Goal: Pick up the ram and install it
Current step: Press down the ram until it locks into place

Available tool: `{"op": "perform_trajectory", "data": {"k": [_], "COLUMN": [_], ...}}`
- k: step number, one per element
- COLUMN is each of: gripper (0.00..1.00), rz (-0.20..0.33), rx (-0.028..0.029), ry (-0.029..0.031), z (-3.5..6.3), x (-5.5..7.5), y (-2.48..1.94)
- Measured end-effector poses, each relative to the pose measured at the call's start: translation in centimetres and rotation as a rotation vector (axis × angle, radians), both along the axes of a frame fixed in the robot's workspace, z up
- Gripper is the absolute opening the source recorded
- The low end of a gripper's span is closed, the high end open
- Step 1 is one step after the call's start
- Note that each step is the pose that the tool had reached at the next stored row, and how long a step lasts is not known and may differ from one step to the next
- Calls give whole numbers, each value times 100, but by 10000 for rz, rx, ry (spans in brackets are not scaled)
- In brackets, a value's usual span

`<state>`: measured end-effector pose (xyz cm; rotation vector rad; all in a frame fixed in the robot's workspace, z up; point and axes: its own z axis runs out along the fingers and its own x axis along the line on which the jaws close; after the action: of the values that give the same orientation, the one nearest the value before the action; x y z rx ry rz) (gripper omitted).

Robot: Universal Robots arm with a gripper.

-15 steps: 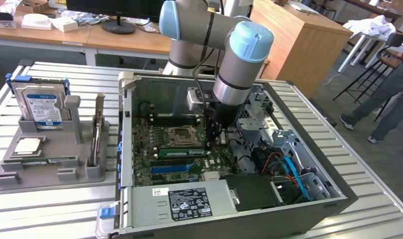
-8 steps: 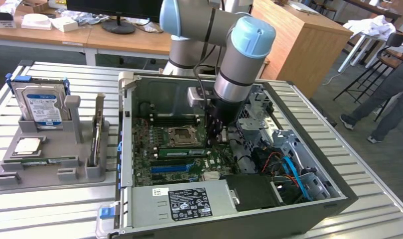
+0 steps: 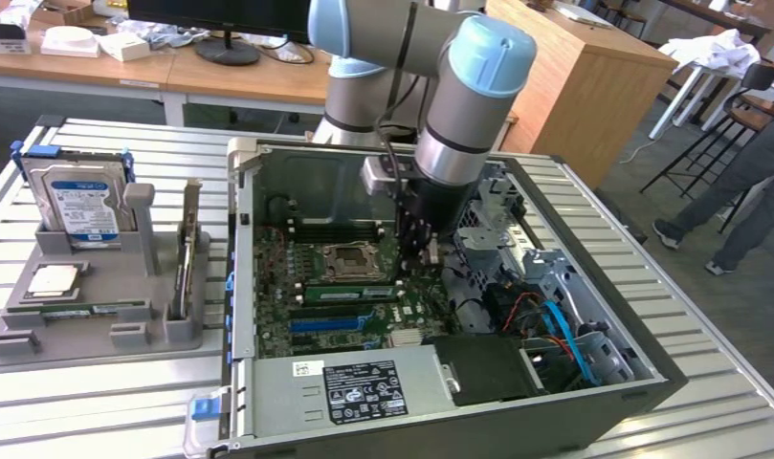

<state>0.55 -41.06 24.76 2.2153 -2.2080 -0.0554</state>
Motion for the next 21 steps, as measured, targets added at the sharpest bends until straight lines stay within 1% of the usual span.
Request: {"op": "perform_trajectory", "data": {"k": [3, 9, 15, 21], "gripper": [10, 10, 10, 10], "rz": [0, 1, 0, -25], "rx": [0, -1, 0, 1], "ry": [1, 1, 1, 0], "z": [43, 42, 34, 22], "x": [0, -8, -161, -286], "y": [0, 0, 1, 17]}}
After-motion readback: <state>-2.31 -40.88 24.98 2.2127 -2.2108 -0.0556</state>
